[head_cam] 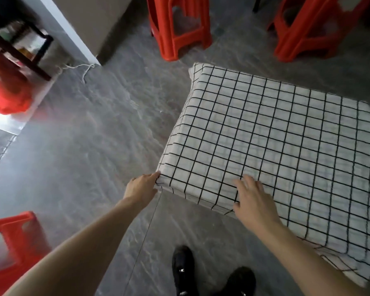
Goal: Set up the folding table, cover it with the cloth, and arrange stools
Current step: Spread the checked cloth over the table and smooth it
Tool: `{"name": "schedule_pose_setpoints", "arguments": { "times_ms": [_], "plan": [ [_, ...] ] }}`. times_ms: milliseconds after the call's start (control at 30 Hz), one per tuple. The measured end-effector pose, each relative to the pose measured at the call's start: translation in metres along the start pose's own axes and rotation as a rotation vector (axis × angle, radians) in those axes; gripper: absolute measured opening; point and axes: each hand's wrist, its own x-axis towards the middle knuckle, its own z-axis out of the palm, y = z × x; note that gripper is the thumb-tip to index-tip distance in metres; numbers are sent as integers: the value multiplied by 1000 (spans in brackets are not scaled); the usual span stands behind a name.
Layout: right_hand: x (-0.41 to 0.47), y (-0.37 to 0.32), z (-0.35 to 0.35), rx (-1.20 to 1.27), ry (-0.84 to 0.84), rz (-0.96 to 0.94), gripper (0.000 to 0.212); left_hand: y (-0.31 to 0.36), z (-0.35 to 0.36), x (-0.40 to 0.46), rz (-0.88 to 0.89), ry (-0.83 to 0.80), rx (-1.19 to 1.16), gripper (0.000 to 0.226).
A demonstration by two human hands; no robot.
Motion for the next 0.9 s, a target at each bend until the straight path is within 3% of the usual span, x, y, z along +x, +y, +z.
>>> {"name": "schedule_pose_setpoints", "arguments": {
  "times_ms": [100, 200, 300, 433, 667, 800, 900],
  "plan": [
    [8, -16, 8, 89, -86, 40, 62, 3, 0, 4, -43, 25, -64, 31],
    [10, -20, 13, 103, -88, 79, 64, 2, 2, 12, -43, 12, -63, 21],
    [18, -21, 8, 86, -86, 70, 60, 2, -2, 19, -57, -68, 8, 23],
    [35, -20, -10, 86, -165, 85, 50, 3, -28, 29, -66, -316, 220, 36],
    [38, -20, -17, 194, -408, 88, 75, -3, -122, 53, 32, -167, 208, 44],
    [47, -5, -32, 415, -410, 153, 52, 22, -158, 78, 59, -132, 207, 51],
    [69, 21, -51, 511, -224, 150, 33, 59, -170, 103, 124, -115, 201, 55]
  ]
}}
